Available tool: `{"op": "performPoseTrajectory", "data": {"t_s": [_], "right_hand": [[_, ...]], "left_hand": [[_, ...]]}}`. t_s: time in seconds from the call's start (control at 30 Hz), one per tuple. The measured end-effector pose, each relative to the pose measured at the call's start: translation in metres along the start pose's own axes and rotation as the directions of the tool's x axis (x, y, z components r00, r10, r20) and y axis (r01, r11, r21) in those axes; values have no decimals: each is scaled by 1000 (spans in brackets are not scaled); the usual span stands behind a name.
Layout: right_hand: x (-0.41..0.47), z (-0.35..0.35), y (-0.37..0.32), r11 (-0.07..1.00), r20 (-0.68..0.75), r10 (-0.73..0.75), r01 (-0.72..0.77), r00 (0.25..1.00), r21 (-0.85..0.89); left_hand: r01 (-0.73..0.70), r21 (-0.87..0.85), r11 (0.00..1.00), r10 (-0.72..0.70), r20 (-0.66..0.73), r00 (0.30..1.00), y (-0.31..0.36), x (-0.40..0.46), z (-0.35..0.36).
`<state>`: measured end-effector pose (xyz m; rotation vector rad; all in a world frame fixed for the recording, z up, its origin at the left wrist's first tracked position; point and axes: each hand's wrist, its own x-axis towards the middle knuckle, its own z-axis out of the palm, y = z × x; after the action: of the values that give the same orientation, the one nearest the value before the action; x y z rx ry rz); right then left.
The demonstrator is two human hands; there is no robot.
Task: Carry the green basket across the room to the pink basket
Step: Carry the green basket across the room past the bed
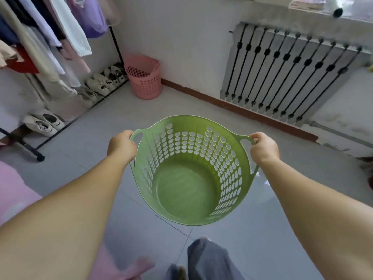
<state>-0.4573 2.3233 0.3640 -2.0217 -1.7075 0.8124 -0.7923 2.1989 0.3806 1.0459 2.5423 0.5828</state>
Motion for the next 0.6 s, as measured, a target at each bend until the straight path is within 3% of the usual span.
{"op": "performPoseTrajectory", "data": {"t_s": [0.33,0.6], "right_hand": [[263,82,-167,999,0,-38,38,999,5],[416,155,-275,1000,0,-6,6,1000,10]], "left_hand": [[24,29,999,-24,-9,1000,86,292,3],[6,57,998,-7,20,1000,128,504,6]]}}
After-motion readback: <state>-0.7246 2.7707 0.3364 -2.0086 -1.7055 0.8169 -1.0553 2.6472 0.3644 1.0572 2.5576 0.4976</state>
